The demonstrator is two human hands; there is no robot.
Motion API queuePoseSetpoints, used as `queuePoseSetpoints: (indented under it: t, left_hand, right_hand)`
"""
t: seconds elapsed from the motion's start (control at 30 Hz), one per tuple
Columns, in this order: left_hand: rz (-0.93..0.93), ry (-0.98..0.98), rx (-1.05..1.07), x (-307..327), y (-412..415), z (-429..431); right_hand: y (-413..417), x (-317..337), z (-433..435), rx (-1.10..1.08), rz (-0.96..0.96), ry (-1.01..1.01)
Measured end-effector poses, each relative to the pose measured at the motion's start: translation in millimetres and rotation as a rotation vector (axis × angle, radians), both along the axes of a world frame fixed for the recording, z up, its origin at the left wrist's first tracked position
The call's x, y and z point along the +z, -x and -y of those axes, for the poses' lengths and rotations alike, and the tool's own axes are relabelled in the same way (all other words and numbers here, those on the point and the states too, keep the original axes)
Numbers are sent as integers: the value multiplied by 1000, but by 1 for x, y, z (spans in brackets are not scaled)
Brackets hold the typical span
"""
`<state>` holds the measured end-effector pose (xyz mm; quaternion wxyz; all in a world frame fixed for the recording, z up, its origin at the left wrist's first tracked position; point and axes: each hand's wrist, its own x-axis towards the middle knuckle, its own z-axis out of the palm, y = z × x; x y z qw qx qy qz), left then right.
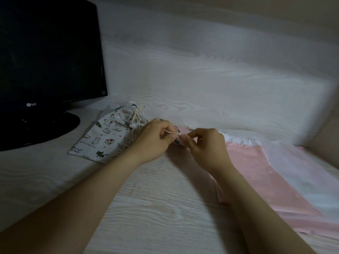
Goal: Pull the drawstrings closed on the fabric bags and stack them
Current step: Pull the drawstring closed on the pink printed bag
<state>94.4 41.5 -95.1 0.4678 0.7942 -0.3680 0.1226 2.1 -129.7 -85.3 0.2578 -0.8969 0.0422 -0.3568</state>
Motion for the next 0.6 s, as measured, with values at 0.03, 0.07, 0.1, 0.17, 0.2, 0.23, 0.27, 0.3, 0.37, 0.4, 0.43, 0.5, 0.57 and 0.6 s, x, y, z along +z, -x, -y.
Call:
queuePoseSetpoints:
  t: [0.03, 0.07, 0.1, 0.17, 0.2, 0.23, 0.27, 0.3, 0.37, 0.4, 0.43, 0.5, 0.57, 0.6]
  left_hand:
    - [-1, 14, 4, 1, 2, 0]
    - [-15, 20, 6, 3, 3, 0]
    - [-40, 20, 7, 4, 3, 0]
    - [-96, 12, 31, 6, -2, -1]
    - [-118, 5, 40, 7, -2, -2]
    - [-131, -2, 55, 8, -1, -3]
    - [-125, -4, 83, 9, -1, -2]
    - [-96, -12, 135, 9, 0, -1]
    - [-52, -19, 228, 10, 8, 0]
    - [-69, -2, 217, 11, 11, 0]
    - [-114, 34, 171, 12, 13, 1]
    - [-214, 107, 75, 13, 14, 2]
    - [-303, 166, 24, 15, 15, 3]
    - [-336, 195, 15, 15, 15, 4]
  right_hand:
    - [0, 0, 1, -18, 10, -9]
    - [-1, 0, 2, -34, 12, -15]
    - [-2, 0, 2, -47, 3, -20]
    - [-5, 0, 3, -71, -26, -31]
    - [-6, -1, 4, -80, -40, -41]
    - [-7, -1, 4, -87, -51, -51]
    - [-7, -1, 4, -89, -62, -61]
    - [-7, -1, 3, -84, -73, -67]
    - [-6, -2, -1, -54, -92, -76]
    - [-5, -2, -3, -37, -100, -96]
    - [-4, -3, -6, -23, -106, -131]
    - [-3, -3, -9, 12, -111, -224]
    - [-1, -2, -12, 74, -112, -306]
    - [-1, -1, -13, 109, -114, -347]
